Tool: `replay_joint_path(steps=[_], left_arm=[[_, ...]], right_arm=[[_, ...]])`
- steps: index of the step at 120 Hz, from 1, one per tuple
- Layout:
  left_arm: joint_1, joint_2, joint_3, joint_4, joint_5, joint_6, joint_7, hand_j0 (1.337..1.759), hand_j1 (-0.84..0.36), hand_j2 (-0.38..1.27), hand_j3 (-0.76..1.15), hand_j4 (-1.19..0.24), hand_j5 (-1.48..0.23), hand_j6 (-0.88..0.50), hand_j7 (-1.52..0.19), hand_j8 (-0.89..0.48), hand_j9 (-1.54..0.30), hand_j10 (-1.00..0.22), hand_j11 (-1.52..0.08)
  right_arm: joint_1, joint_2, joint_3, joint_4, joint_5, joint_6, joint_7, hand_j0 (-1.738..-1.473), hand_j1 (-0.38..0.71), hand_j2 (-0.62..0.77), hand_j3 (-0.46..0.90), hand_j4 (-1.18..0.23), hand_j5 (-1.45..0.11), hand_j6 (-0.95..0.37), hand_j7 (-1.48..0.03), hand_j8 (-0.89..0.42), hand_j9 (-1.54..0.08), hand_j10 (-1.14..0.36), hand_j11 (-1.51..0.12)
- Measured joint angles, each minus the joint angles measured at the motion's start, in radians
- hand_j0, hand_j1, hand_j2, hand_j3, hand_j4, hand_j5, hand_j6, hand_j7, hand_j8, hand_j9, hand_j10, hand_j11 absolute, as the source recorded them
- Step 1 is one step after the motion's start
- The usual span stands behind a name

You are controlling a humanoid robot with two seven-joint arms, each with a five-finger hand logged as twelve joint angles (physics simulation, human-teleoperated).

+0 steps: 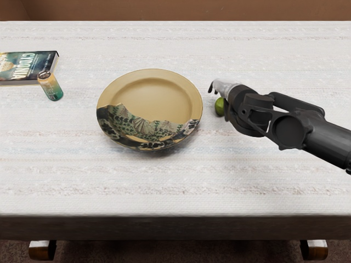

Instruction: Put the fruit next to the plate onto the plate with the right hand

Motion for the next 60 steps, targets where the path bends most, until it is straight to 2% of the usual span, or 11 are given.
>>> replay_joint_path(steps=[26, 60], left_arm=[[0.000, 0.000, 0.000, 0.000, 0.000, 0.000, 0.000, 1.658, 0.35, 0.00, 0.00, 0.00, 0.00, 0.00, 0.00, 0.00, 0.00, 0.00, 0.00], [0.000, 0.000, 0.000, 0.000, 0.000, 0.000, 0.000, 1.658, 0.35, 0.00, 0.00, 0.00, 0.00, 0.00, 0.00, 0.00, 0.00, 0.00, 0.00]], right_arm=[[-0.006, 0.000, -0.002, -0.008, 0.001, -0.004, 0.000, -1.658, 0.10, -0.07, 0.00, -0.38, -0.49, -0.38, -0.49, -0.38, -0.49, -0.38, -0.49], [-0.012, 0.001, -0.004, -0.015, 0.000, -0.013, 0.000, -1.658, 0.13, -0.08, 0.00, -0.40, -0.52, -0.40, -0.52, -0.40, -0.52, -0.40, -0.52]])
